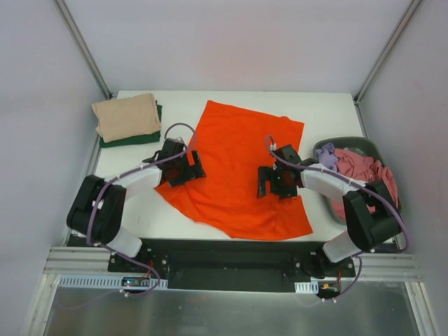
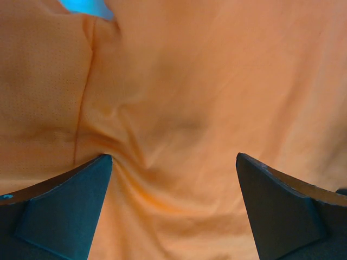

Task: Fold and stack the t-shirts
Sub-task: Flatten out the tshirt

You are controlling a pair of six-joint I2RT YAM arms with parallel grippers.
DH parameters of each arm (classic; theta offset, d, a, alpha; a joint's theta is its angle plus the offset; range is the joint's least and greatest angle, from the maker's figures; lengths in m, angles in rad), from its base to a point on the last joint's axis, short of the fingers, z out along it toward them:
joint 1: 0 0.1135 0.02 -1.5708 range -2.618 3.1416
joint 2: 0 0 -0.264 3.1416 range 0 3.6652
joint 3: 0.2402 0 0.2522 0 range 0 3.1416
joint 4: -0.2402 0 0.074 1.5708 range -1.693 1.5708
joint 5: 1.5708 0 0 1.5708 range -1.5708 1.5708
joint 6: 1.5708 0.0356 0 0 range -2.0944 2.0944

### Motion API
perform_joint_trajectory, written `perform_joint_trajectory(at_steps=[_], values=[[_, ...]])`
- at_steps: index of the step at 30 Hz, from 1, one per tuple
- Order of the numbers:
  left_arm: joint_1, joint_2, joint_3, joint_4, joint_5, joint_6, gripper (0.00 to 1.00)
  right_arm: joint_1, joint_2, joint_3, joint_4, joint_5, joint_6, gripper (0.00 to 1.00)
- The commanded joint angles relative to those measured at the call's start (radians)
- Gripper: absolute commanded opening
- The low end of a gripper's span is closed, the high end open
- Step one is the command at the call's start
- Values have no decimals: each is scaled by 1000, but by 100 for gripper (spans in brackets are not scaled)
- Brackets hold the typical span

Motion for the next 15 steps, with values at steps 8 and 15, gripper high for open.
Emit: perform_joint_trajectory(at_steps=[8, 15], values=[[-3, 534, 590, 4, 14, 28, 99, 375, -93, -94, 130, -120, 144, 96], [0, 705, 994, -166, -42, 149, 99, 551, 50, 139, 137, -193, 81, 96]])
